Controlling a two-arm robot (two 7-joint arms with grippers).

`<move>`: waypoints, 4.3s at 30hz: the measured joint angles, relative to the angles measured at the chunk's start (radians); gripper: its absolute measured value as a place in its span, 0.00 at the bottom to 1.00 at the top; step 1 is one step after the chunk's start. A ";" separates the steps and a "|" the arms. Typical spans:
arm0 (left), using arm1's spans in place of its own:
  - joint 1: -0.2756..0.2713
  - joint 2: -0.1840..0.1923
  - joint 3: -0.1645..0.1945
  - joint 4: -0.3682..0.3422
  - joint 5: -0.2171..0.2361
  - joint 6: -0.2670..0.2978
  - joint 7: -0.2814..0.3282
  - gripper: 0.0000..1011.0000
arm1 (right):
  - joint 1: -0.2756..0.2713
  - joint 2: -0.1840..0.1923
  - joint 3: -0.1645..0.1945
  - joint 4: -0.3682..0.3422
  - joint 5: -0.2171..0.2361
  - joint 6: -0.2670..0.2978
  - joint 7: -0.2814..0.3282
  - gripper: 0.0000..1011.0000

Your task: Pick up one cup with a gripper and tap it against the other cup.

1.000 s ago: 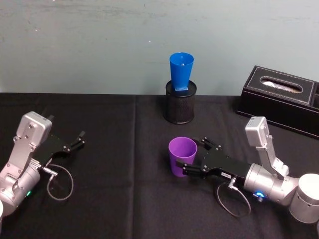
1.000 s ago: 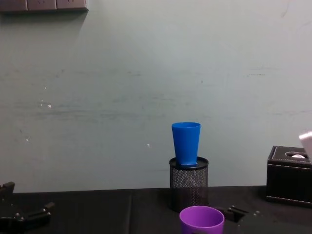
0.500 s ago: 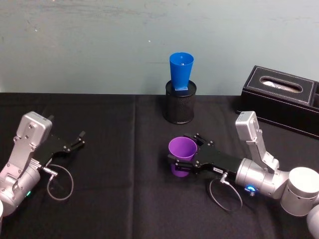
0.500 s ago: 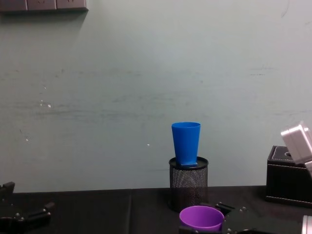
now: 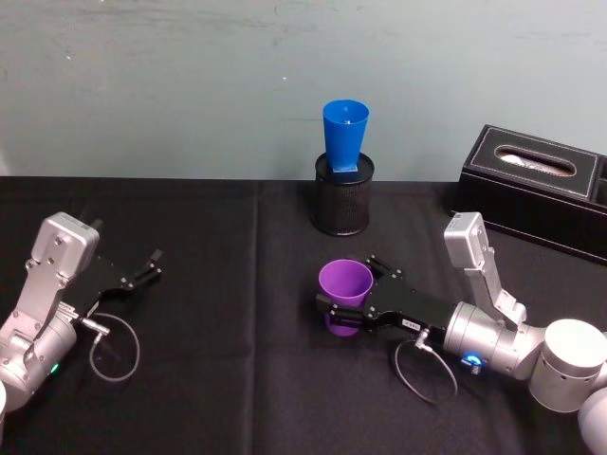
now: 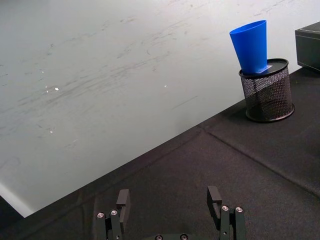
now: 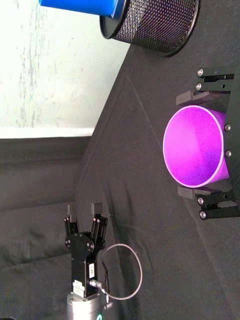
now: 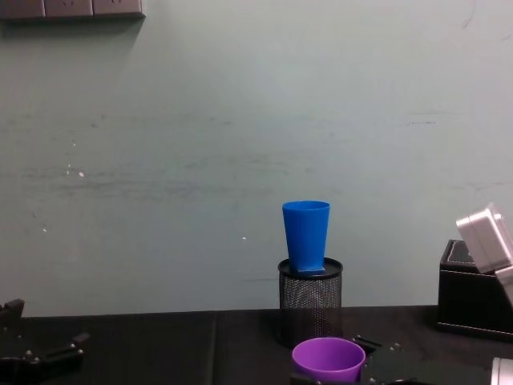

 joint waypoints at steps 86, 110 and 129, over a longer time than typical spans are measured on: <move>0.000 0.000 0.000 0.000 0.000 0.000 0.000 1.00 | -0.011 0.170 -0.002 -0.518 0.130 0.333 -0.159 0.74; 0.000 0.000 0.000 0.000 0.000 0.000 0.000 1.00 | -0.005 0.176 -0.009 -0.526 0.133 0.340 -0.164 0.74; 0.000 0.000 0.000 0.000 0.000 0.000 0.000 1.00 | -0.006 0.175 -0.008 -0.524 0.132 0.338 -0.164 0.74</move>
